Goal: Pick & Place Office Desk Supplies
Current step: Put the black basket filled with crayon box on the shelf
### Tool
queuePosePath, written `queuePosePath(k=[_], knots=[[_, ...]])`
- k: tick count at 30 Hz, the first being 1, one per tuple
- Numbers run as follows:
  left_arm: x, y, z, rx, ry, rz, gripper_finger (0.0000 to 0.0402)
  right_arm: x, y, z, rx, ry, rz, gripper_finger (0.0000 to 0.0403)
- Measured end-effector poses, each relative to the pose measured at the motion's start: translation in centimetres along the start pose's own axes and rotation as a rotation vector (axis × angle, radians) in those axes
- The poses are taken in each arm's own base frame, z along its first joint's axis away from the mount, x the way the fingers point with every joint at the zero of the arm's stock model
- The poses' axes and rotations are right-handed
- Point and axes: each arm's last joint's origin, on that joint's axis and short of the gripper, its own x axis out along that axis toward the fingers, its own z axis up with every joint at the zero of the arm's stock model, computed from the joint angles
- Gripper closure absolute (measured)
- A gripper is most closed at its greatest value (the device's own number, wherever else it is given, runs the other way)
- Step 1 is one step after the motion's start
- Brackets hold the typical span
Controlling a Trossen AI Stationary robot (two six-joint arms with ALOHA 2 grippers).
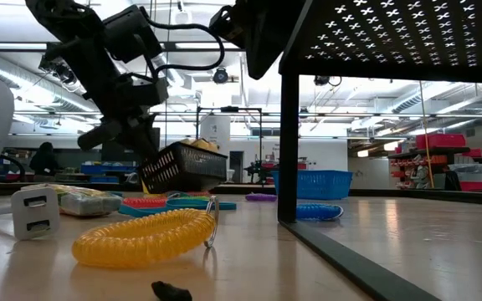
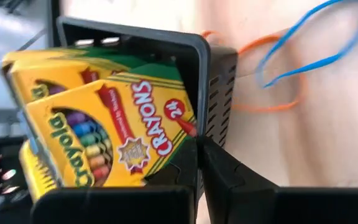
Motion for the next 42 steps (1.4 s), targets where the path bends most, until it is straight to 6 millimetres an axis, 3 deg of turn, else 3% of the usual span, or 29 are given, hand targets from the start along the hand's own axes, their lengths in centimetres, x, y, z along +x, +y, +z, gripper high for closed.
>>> queuePosePath(k=[4,16,25,36,39,42], knots=[[-0.1,-0.4,0.3,-0.027,-0.053,-0.086,0.0384,0.0,0.0,0.0,0.0,0.0,0.0,0.0387],[0.0,-0.3,0.4,-0.093,-0.135,-0.239,0.0255,0.0,0.0,0.0,-0.003,0.0,0.0,0.0387],[0.7,0.5,-0.1,-0.139,-0.147,-0.297,0.0219,0.0,0.0,0.0,-0.003,0.0,0.0,0.0387],[4.5,0.2,0.7,-0.073,-0.032,-0.24,0.0256,0.0,0.0,0.0,-0.004,0.002,0.001,0.0387],[5.0,-0.1,1.4,-0.015,0.006,-0.215,0.0298,0.0,0.0,-0.1,0.013,0.007,0.006,0.0387],[5.0,0.0,2.5,0.011,0.001,-0.16,0.0368,0.0,0.1,-0.1,0.033,0.016,0.014,0.0387]])
